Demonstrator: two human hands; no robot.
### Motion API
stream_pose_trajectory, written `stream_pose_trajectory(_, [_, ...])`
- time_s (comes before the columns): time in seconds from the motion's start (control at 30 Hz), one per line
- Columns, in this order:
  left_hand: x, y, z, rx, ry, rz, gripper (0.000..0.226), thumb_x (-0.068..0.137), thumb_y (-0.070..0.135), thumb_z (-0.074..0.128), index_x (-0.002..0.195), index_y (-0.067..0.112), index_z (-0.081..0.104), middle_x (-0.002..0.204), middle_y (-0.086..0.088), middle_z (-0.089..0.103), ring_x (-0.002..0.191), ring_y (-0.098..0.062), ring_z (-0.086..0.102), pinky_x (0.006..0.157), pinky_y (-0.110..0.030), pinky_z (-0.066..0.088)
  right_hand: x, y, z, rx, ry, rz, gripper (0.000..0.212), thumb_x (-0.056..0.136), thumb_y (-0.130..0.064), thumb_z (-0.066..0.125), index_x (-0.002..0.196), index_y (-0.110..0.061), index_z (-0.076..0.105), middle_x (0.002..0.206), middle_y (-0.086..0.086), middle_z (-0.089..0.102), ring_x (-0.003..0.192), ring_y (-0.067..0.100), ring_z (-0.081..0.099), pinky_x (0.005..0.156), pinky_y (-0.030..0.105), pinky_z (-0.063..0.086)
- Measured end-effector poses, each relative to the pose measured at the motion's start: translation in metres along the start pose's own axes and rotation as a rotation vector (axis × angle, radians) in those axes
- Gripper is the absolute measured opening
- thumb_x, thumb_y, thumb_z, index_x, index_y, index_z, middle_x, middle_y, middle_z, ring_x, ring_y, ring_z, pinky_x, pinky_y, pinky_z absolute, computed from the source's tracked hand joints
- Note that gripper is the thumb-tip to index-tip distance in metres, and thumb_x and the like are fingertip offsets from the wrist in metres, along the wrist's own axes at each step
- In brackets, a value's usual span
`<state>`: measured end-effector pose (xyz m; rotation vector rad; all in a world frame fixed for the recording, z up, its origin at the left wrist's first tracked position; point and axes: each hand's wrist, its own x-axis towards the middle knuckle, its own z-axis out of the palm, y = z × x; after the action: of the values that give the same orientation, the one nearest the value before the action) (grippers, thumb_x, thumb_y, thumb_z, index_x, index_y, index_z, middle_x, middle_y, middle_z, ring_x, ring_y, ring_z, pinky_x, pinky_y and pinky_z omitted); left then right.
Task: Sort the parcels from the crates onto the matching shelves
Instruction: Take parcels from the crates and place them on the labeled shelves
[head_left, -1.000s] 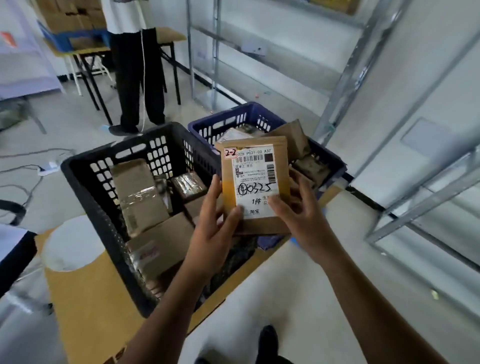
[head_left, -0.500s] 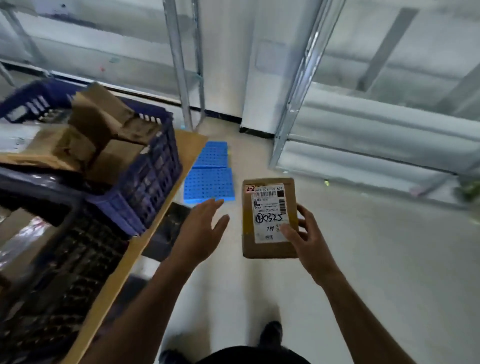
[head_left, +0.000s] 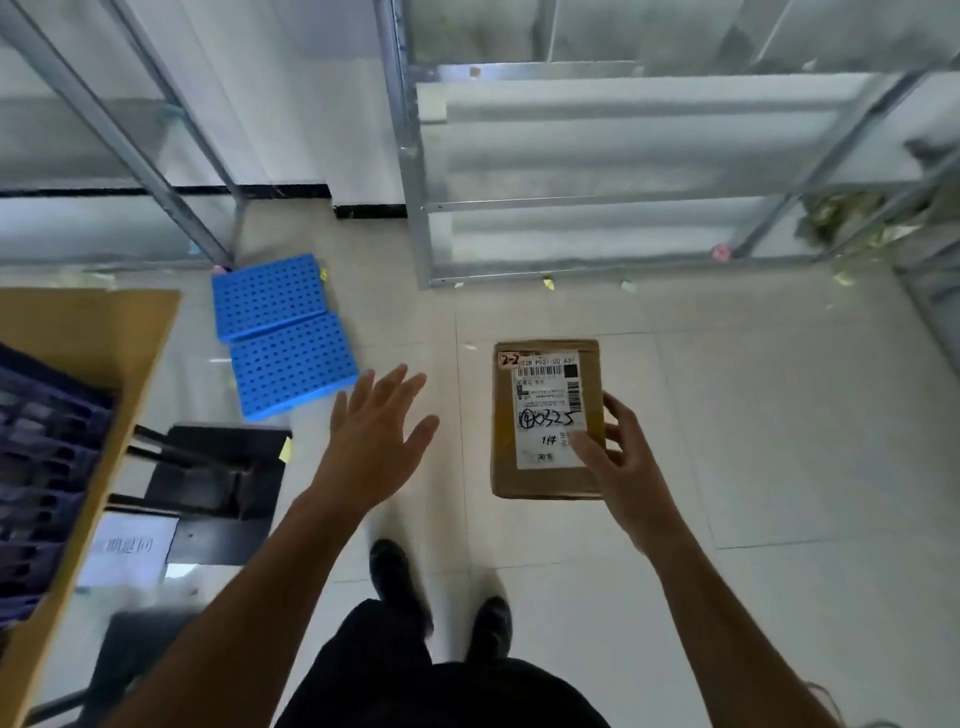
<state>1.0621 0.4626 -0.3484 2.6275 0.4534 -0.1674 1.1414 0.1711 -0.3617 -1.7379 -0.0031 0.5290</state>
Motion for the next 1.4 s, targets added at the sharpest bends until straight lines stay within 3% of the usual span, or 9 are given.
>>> stream_pose_trajectory(0.3, [0.167,0.034,-0.020,0.042,-0.039,0.134,0.066,0.101,0.064,0.033,0.161,0.037,0.021,0.171,0.009,0.011,0.159,-0.022,-0.005,0.126,-0.052,-0.005,0.119,-0.055,-0.016,-0.001,0.090,-0.039,0.076,0.078,-0.066,0.071,0.147,-0.046,0.044,0.126,-0.011,0.068,0.107,0.009,0.073,0.074,0.030,0.064])
stream_pose_trajectory(0.5, [0.277,0.071,-0.056,0.009,-0.038,0.263,0.065,0.102,0.062,0.033,0.161,0.036,0.022,0.171,0.007,0.011,0.158,-0.022,-0.007,0.127,-0.055,-0.001,0.194,-0.124,-0.031,-0.014,0.164,-0.070,0.067,0.079,-0.065,0.069,0.140,-0.049,0.047,0.125,-0.010,0.070,0.105,0.007,0.073,0.073,0.027,0.063])
stream_pose_trajectory(0.63, [0.337,0.099,-0.074,-0.024,-0.053,0.323,0.069,0.098,0.067,0.016,0.160,0.037,0.022,0.171,0.008,0.009,0.158,-0.022,-0.009,0.127,-0.055,-0.002,0.240,-0.153,-0.039,0.013,0.221,-0.084,0.058,0.083,-0.061,0.068,0.136,-0.052,0.046,0.119,-0.016,0.071,0.105,0.004,0.073,0.071,0.024,0.062])
stream_pose_trajectory(0.73, [0.371,0.121,-0.076,-0.029,-0.040,0.327,0.079,0.091,0.071,0.005,0.161,0.038,0.020,0.172,0.008,0.008,0.157,-0.021,-0.011,0.126,-0.054,-0.006,0.271,-0.164,-0.049,0.042,0.236,-0.084,0.054,0.086,-0.055,0.068,0.136,-0.052,0.046,0.115,-0.020,0.072,0.104,0.003,0.072,0.071,0.023,0.061])
stream_pose_trajectory(0.93, [0.446,0.169,-0.065,0.027,-0.021,0.325,0.081,0.090,0.073,0.004,0.159,0.036,0.024,0.172,0.007,0.010,0.158,-0.026,-0.009,0.126,-0.054,-0.003,0.339,-0.170,-0.098,0.085,0.239,-0.065,0.055,0.087,-0.050,0.069,0.137,-0.053,0.046,0.113,-0.023,0.071,0.105,0.005,0.072,0.072,0.023,0.061])
stream_pose_trajectory(1.1, [0.512,0.227,-0.050,-0.060,-0.064,0.262,0.081,0.091,0.074,0.006,0.159,0.036,0.027,0.171,0.008,0.014,0.159,-0.024,-0.002,0.126,-0.053,-0.001,0.414,-0.173,-0.155,0.077,0.202,-0.087,0.062,0.086,-0.053,0.070,0.143,-0.049,0.045,0.118,-0.017,0.070,0.106,0.007,0.073,0.072,0.027,0.063])
stream_pose_trajectory(1.17, [0.535,0.254,-0.047,-0.160,-0.113,0.208,0.080,0.092,0.072,0.009,0.158,0.032,0.030,0.169,0.004,0.022,0.158,-0.026,0.008,0.127,-0.057,0.009,0.443,-0.179,-0.177,0.066,0.180,-0.085,0.066,0.086,-0.055,0.071,0.146,-0.047,0.044,0.124,-0.012,0.068,0.107,0.008,0.072,0.072,0.029,0.063])
stream_pose_trajectory(1.27, [0.579,0.296,-0.048,-0.394,-0.155,0.202,0.074,0.101,0.068,0.015,0.152,0.021,0.042,0.158,-0.005,0.045,0.148,-0.025,0.038,0.117,-0.056,0.036,0.492,-0.193,-0.211,0.030,0.126,-0.097,0.065,0.087,-0.058,0.071,0.146,-0.050,0.043,0.131,-0.010,0.065,0.112,0.015,0.071,0.078,0.036,0.065])
stream_pose_trajectory(1.4, [0.623,0.343,-0.049,-0.777,-0.162,0.156,0.045,0.109,0.051,0.032,0.131,0.020,0.053,0.122,-0.004,0.068,0.113,-0.019,0.069,0.090,-0.052,0.060,0.553,-0.215,-0.240,0.012,0.032,-0.106,0.069,0.084,-0.057,0.074,0.145,-0.048,0.043,0.133,-0.008,0.065,0.117,0.019,0.069,0.084,0.043,0.065])
